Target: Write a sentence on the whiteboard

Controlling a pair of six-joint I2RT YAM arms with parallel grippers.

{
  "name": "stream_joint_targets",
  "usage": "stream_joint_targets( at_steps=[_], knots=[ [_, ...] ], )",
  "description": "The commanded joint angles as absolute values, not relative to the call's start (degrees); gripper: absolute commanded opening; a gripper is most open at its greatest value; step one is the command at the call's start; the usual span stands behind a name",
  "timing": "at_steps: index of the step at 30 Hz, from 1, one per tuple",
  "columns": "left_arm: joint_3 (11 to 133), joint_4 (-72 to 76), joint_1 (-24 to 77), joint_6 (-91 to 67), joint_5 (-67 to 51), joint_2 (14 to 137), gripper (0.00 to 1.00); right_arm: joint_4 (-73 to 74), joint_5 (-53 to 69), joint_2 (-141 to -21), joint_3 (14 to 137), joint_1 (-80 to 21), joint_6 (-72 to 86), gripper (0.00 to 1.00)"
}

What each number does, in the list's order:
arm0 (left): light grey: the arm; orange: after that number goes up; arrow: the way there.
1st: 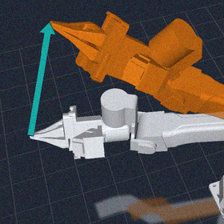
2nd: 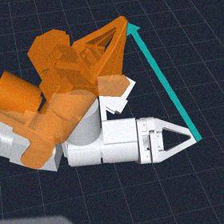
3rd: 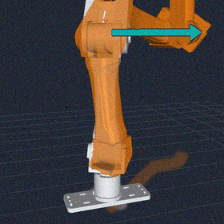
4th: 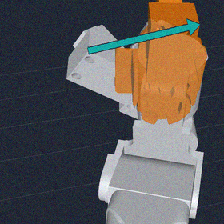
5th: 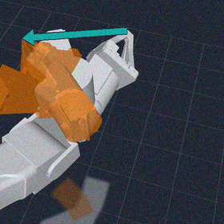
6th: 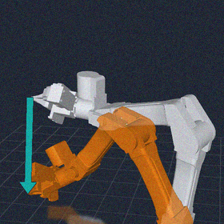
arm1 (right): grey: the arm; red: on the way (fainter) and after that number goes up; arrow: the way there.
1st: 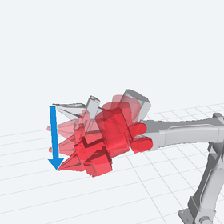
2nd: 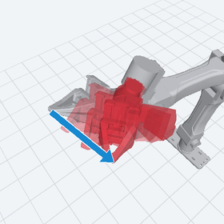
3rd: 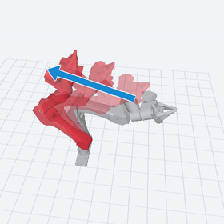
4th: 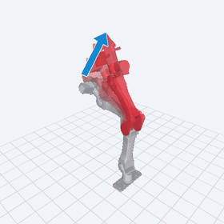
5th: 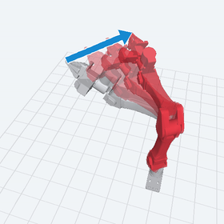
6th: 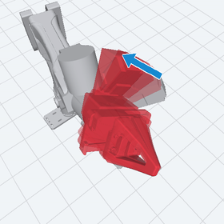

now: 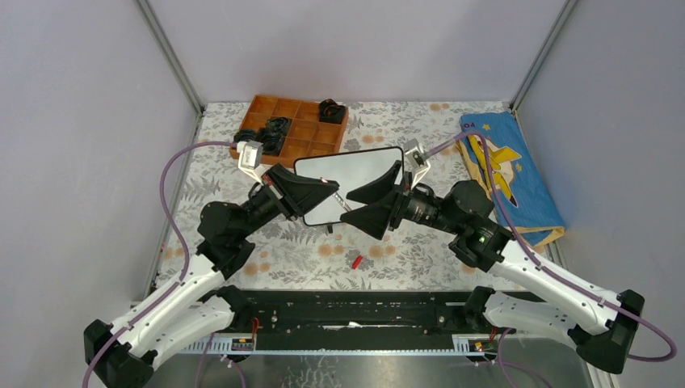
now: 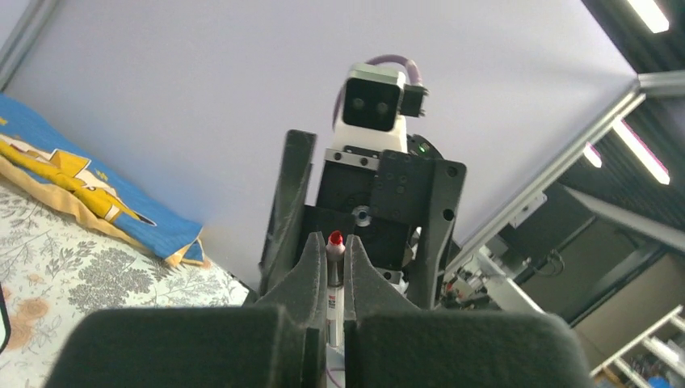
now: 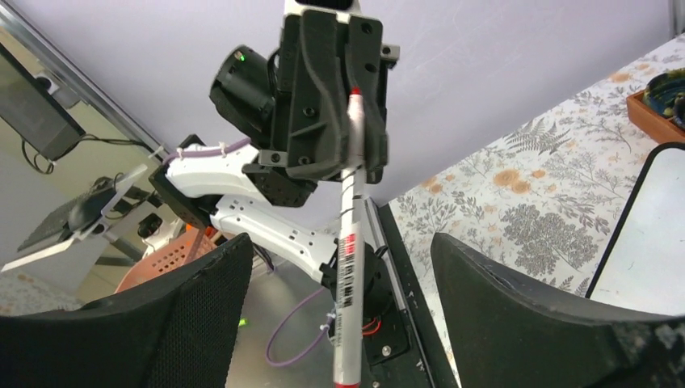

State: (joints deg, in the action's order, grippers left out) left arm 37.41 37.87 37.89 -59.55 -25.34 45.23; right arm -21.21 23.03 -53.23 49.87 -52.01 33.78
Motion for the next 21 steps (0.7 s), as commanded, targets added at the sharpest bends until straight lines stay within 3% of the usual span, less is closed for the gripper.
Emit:
stream_joint_targets(
  at_steps=[1, 11, 21],
  knots=[
    [34.33, 41.50, 38.32, -64.30, -15.45, 43.33, 0.00, -27.12, 19.05, -50.54, 48.49, -52.03, 35.01, 0.87],
    [29.91, 50.92, 40.98, -70.06, -1.08, 42.57, 0.00, -33.65, 10.04, -51.36, 46.87, -53.12, 35.90, 0.84],
    [28.74, 53.83, 44.40, -71.24, 7.26, 42.76, 0.00, -37.42, 9.69, -56.13, 49.16, -54.29, 38.69, 0.74]
  ],
)
